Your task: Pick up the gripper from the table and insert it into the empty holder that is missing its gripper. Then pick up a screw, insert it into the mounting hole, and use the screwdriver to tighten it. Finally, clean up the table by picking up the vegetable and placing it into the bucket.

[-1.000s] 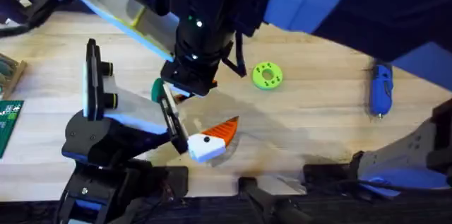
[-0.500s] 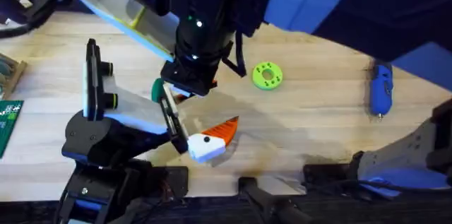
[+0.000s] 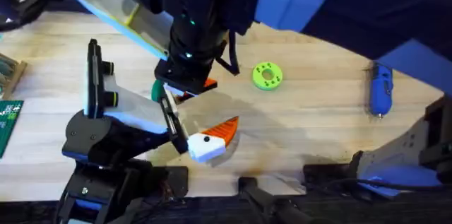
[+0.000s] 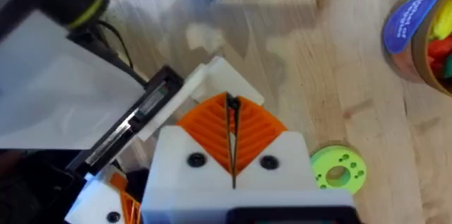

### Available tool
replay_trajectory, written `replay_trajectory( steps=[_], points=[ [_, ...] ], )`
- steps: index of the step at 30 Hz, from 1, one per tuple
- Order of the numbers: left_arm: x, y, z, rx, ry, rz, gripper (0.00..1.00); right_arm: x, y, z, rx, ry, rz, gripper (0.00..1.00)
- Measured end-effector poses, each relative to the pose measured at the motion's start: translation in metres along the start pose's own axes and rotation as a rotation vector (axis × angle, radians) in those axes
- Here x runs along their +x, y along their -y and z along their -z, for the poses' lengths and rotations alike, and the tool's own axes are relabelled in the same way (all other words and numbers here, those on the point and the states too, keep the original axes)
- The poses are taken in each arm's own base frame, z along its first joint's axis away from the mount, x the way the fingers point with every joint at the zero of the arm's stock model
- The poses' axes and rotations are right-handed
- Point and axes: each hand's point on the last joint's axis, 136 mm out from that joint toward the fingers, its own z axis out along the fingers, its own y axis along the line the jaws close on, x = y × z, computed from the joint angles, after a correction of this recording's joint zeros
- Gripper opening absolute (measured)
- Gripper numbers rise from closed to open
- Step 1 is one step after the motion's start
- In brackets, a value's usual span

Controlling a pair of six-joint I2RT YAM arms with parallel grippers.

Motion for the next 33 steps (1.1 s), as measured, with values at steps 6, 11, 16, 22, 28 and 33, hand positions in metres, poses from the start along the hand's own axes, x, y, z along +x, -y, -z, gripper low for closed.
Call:
replay_trajectory(
  steps=[6, 11, 16, 22, 28, 33],
  points=[
    [0.000, 0.000, 0.000, 0.000, 0.000, 0.000, 0.985, 0.000, 0.000, 0.000, -0.003, -0.001, 0.000, 0.008],
    [0.000, 0.000, 0.000, 0.000, 0.001, -0.007, 0.986, -0.001, 0.000, 0.002, 0.000, 0.002, 0.000, 0.007],
    [0.000, 0.000, 0.000, 0.000, 0.001, -0.015, 0.986, -0.010, 0.003, 0.014, 0.012, 0.041, -0.001, 0.007],
    [0.000, 0.000, 0.000, 0.000, 0.001, -0.018, 0.986, -0.009, 0.008, 0.029, 0.022, 0.062, -0.014, 0.007],
    [0.000, 0.000, 0.000, 0.000, 0.001, -0.019, 0.986, -0.006, 0.009, 0.030, 0.021, 0.051, -0.018, 0.007],
    [0.000, 0.000, 0.000, 0.000, 0.001, -0.018, 0.986, -0.004, 0.008, 0.028, 0.019, 0.041, -0.021, 0.007]
  ],
)
